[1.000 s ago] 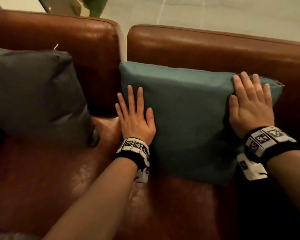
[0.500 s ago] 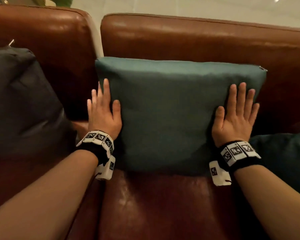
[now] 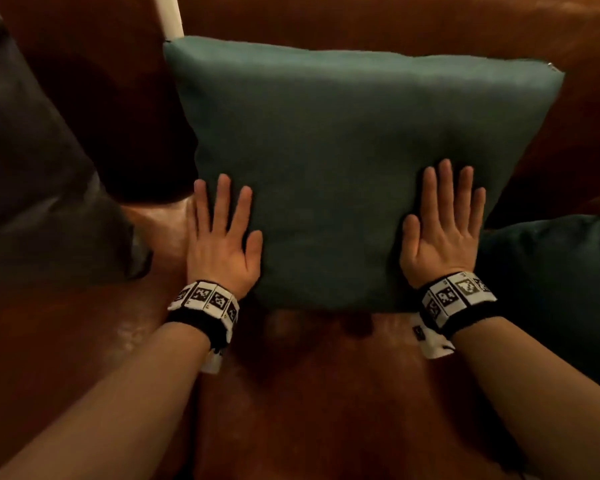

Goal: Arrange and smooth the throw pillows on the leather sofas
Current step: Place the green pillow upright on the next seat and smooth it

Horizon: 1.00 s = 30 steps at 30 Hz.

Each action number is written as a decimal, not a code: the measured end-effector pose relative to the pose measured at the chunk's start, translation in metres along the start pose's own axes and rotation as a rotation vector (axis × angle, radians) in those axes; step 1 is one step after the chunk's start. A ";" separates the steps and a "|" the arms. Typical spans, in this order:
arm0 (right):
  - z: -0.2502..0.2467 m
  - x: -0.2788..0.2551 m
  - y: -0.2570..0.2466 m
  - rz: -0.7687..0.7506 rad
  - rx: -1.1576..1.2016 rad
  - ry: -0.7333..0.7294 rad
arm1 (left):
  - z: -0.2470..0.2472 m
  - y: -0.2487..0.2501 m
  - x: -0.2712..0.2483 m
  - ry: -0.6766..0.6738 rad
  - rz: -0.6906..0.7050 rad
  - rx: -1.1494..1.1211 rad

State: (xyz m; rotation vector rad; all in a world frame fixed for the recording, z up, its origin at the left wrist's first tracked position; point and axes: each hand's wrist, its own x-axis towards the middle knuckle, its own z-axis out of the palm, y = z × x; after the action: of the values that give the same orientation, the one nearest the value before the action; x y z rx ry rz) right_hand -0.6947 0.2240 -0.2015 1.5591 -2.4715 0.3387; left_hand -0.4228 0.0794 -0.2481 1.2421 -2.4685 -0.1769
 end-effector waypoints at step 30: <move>-0.056 0.117 -0.075 -0.394 -0.075 -0.183 | 0.041 0.054 -0.052 0.096 -0.840 -0.621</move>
State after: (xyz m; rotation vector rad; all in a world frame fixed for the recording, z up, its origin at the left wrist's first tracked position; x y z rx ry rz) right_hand -0.6739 0.1092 -0.1081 2.0686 -2.1928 0.0395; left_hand -0.4512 0.1510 -0.2855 1.8019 -1.4675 -0.9741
